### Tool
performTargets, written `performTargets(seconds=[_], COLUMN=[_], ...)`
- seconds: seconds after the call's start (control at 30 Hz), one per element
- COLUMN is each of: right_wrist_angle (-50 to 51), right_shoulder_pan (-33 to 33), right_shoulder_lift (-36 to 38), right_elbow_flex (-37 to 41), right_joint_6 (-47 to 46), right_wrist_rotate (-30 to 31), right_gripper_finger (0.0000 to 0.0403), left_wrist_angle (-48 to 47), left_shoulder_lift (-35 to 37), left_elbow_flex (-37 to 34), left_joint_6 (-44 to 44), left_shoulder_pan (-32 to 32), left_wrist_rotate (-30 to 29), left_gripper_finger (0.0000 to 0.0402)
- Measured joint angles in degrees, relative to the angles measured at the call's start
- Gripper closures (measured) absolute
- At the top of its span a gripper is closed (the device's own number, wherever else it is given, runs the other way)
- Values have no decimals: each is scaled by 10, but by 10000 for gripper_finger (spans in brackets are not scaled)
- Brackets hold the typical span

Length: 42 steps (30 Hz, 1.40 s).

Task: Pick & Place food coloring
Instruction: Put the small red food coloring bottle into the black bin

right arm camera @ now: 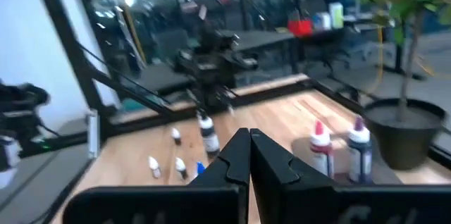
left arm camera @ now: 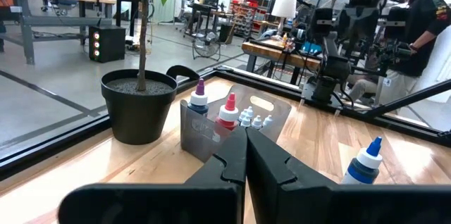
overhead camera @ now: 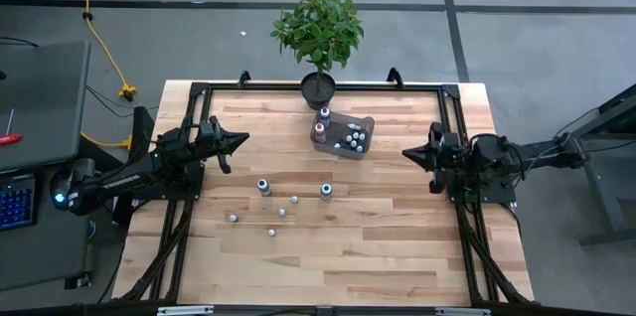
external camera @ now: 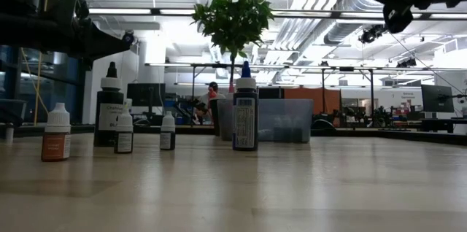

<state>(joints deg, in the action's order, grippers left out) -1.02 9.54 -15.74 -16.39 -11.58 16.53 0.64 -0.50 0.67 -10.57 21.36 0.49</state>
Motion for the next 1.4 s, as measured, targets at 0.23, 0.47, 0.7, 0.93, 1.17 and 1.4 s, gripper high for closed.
performTargets(seconds=[0.23, 0.47, 0.7, 0.93, 1.17, 1.4], right_wrist_angle=[-10, 4, 26, 42, -2, -79], right_shoulder_pan=[-1, -38, -88, -67, -40, -25], right_shoulder_lift=[82, 134, 149, 151, 151, 151], right_elbow_flex=[61, 79, 79, 79, 96, 158], right_joint_6=[-10, -1, 0, 16, 54, 53], right_wrist_rotate=[-6, -19, -105, -127, -105, -90], right_gripper_finger=[403, 403, 403, 403, 403, 403], left_wrist_angle=[0, 0, 0, 0, 0, 0], left_shoulder_lift=[0, 0, 0, 0, 0, 0], left_elbow_flex=[0, 0, 0, 0, 0, 0], left_joint_6=[0, 0, 0, 0, 0, 0], left_shoulder_pan=[0, 0, 0, 0, 0, 0], left_wrist_rotate=[0, 0, 0, 0, 0, 0], left_gripper_finger=[401, 401, 401, 401, 401, 401])
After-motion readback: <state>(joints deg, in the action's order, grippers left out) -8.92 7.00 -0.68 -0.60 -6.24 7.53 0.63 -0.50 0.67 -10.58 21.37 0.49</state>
